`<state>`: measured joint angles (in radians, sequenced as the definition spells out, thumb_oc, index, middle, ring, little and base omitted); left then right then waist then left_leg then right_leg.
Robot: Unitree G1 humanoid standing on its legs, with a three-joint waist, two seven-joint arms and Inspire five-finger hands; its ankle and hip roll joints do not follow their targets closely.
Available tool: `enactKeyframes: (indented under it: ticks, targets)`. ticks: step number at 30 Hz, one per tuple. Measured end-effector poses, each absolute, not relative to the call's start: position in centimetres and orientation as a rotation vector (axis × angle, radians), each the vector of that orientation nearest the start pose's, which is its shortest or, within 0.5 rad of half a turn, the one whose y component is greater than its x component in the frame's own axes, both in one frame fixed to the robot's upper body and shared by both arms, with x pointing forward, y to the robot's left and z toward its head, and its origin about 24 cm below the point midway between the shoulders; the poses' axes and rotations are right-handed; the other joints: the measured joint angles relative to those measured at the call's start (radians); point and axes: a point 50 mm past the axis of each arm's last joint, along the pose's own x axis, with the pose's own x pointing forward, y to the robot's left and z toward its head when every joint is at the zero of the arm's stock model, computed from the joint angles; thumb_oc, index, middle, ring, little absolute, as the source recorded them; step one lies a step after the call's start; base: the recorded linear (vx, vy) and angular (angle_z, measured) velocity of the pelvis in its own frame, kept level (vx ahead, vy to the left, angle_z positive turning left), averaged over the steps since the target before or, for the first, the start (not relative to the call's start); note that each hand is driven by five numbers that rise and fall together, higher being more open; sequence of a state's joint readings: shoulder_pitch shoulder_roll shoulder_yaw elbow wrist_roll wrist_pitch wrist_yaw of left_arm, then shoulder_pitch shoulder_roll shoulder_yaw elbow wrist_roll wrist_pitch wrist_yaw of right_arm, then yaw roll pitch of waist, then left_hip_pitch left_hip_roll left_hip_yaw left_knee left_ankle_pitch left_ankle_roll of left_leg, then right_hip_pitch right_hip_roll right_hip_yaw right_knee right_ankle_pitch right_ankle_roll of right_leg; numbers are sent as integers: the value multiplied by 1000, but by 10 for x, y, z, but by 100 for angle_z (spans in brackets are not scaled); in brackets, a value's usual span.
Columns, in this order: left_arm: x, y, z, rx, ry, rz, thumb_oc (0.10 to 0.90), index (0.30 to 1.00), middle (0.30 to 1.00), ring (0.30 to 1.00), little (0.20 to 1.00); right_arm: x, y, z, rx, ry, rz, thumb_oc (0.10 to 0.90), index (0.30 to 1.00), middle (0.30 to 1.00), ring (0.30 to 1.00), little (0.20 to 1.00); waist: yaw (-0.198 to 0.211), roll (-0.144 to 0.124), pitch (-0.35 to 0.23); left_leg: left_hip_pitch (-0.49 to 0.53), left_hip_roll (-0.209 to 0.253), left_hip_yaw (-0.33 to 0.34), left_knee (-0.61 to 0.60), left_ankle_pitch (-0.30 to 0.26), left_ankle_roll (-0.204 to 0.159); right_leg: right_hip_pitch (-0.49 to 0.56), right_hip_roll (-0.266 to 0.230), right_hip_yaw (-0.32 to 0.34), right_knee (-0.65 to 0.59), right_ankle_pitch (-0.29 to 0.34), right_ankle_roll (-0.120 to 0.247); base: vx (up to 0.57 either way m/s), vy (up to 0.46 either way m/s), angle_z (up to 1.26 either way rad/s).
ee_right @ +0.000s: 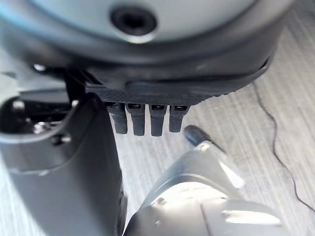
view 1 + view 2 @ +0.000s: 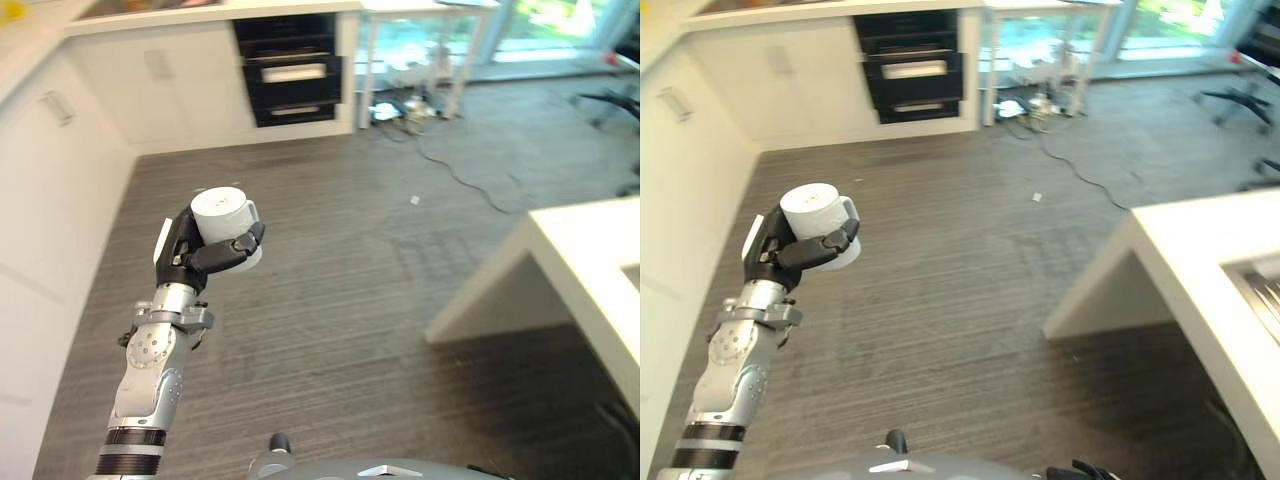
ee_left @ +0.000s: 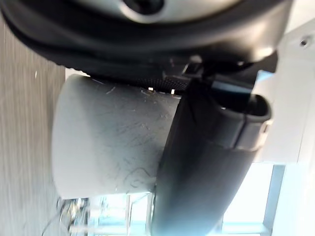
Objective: Place the dishes in the dishwasher.
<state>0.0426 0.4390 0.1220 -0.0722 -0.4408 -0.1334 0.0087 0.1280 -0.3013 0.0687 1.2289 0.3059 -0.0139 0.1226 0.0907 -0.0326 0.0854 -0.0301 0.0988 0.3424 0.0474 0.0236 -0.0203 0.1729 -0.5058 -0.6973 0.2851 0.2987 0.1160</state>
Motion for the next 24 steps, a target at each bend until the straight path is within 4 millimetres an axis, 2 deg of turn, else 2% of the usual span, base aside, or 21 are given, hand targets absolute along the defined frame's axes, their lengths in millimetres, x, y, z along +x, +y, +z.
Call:
enactKeyframes:
  ticks: [1, 2, 3, 4, 5, 6, 8, 9, 10, 11, 12, 13, 14, 16, 17, 18, 19, 20, 21, 23, 24]
  targets:
    - [239, 258, 100, 40, -231, 117, 400, 300, 300, 300, 300, 44, -253, -162, 46, 1277, -205, 800, 900, 900, 900, 900, 7, -17, 9, 2, -27, -3, 2, -16, 24, -19, -38, 61, 71, 68, 23, 276, 401, 123]
    - [240, 262, 106, 79, -254, 126, 400, 300, 300, 300, 300, 62, -239, -163, 62, 1239, -152, 800, 900, 900, 900, 900, 13, -26, 35, 9, -53, -79, -19, -27, 50, -103, -33, 212, 240, -8, 86, 321, 323, 155]
    - [245, 258, 106, 71, -258, 127, 400, 300, 300, 300, 300, 79, -225, -164, 80, 1205, -127, 800, 900, 900, 900, 900, 14, 0, 53, 0, -41, -147, -20, -20, 44, -136, 91, 316, 283, -174, 78, 406, 218, 197]
    - [260, 243, 105, 40, -256, 90, 400, 300, 300, 300, 300, 88, -220, -165, 61, 1221, -146, 800, 900, 900, 900, 900, 15, 26, 68, -13, -25, -225, -20, -17, 57, -177, 237, 406, 278, -326, 60, 166, 34, 195]
    - [267, 227, 102, 45, -238, 16, 400, 300, 300, 300, 300, 95, -216, -165, 68, 1216, -149, 800, 900, 900, 900, 900, 19, 31, 70, 0, -43, -284, -62, 4, 57, -195, 299, 392, 206, -405, 29, 192, -21, 211]
    - [267, 217, 97, 67, -213, -54, 400, 300, 300, 300, 300, 99, -217, -164, 82, 1182, -155, 800, 900, 900, 900, 900, 15, 32, 75, 22, -76, -323, -93, 26, 59, -204, 311, 377, 114, -441, -9, 259, -4, 170]
    - [256, 217, 84, 78, -160, -75, 400, 300, 300, 300, 300, 112, -222, -159, 70, 1132, -158, 800, 900, 900, 900, 900, 15, 57, 81, 71, -104, -364, -128, 6, 67, -258, 307, 392, 5, -444, -14, 260, -38, 108]
    - [253, 217, 79, 83, -137, -79, 400, 300, 300, 300, 300, 115, -225, -157, 58, 1114, -155, 800, 900, 900, 900, 900, 3, 79, 82, 80, -108, -409, -128, -3, 69, -281, 340, 477, -73, -432, 5, 113, -215, 154]
    - [255, 213, 79, 96, -139, -102, 400, 300, 300, 300, 300, 116, -226, -156, 65, 1098, -156, 800, 900, 900, 900, 900, -24, 91, 93, 107, -108, -468, -135, 5, 59, -314, 356, 595, -134, -396, 58, 78, -210, 135]
    - [255, 213, 79, 96, -139, -102, 400, 300, 300, 300, 300, 116, -226, -156, 65, 1098, -156, 800, 900, 900, 900, 900, -24, 91, 93, 107, -108, -468, -135, 5, 59, -314, 356, 595, -134, -396, 58, 102, -216, 138]
    - [254, 216, 81, 122, -143, -105, 400, 300, 300, 300, 300, 118, -223, -156, 66, 1094, -152, 800, 900, 900, 900, 900, -4, 50, 100, 145, -126, -484, -136, -21, 51, -342, 313, 505, -96, -333, 50, 199, -178, 78]
    - [246, 219, 74, 122, -114, -90, 400, 300, 300, 300, 300, 108, -216, -160, 82, 1128, -149, 800, 900, 900, 900, 900, 9, -3, 56, 178, -120, -521, -134, -64, 26, -313, 304, 398, -107, -281, -52, 199, -178, 78]
    - [246, 219, 74, 122, -114, -90, 400, 300, 300, 300, 300, 108, -216, -160, 82, 1128, -149, 800, 900, 900, 900, 900, 9, -3, 56, 178, -120, -521, -134, -64, 26, -313, 304, 398, -107, -281, -52, 196, -139, 61]
    - [234, 224, 65, 128, -74, -75, 400, 300, 300, 300, 300, 112, -218, -159, 69, 1117, -149, 800, 900, 900, 900, 900, 15, 4, 43, 199, -67, -458, -110, -78, -21, -215, 388, 376, -255, -252, -72, 161, -118, 2]
    - [228, 230, 57, 150, -35, -49, 400, 300, 300, 300, 300, 116, -216, -158, 56, 1113, -131, 800, 900, 900, 900, 900, 14, -11, 42, 186, -71, -386, 3, -114, -78, -125, 418, 386, -377, -211, -104, 166, -137, -54]
    - [225, 232, 53, 156, -19, -37, 400, 300, 300, 300, 300, 118, -212, -158, 47, 1111, -110, 800, 900, 900, 900, 900, 16, -39, 42, 130, -81, -362, 128, -145, -94, -105, 399, 412, -385, -211, -113, 141, -117, -72]
    - [222, 232, 50, 160, -5, -44, 400, 300, 300, 300, 300, 116, -209, -159, 50, 1113, -100, 800, 900, 900, 900, 900, 16, -55, 28, 119, -86, -356, 85, -165, -87, -95, 388, 437, -385, -213, -115, 99, -80, -43]
    - [224, 228, 51, 167, -12, -64, 400, 300, 300, 300, 300, 113, -209, -159, 52, 1115, -102, 800, 900, 900, 900, 900, 4, -58, 24, 116, -79, -357, -18, -141, -80, -86, 385, 445, -385, -214, -117, 69, -50, -23]
    - [226, 223, 53, 174, -26, -83, 400, 300, 300, 300, 300, 111, -211, -160, 47, 1122, -106, 800, 900, 900, 900, 900, -15, -43, 19, 114, -60, -355, -142, -71, -78, -79, 399, 452, -385, -214, -116, 58, -50, -11]
    - [228, 217, 54, 178, -35, -103, 400, 300, 300, 300, 300, 108, -219, -159, 24, 1129, -112, 800, 900, 900, 900, 900, -24, 9, 24, 100, -6, -349, -145, 87, -68, -38, 440, 466, -386, -223, -103, 62, -59, -45]
    - [227, 217, 53, 188, -29, -105, 400, 300, 300, 300, 300, 102, -217, -161, 12, 1148, -100, 800, 900, 900, 900, 900, -28, 7, 13, 135, -1, -346, -139, 55, -66, -16, 438, 470, -386, -246, -71, 82, -100, -53]
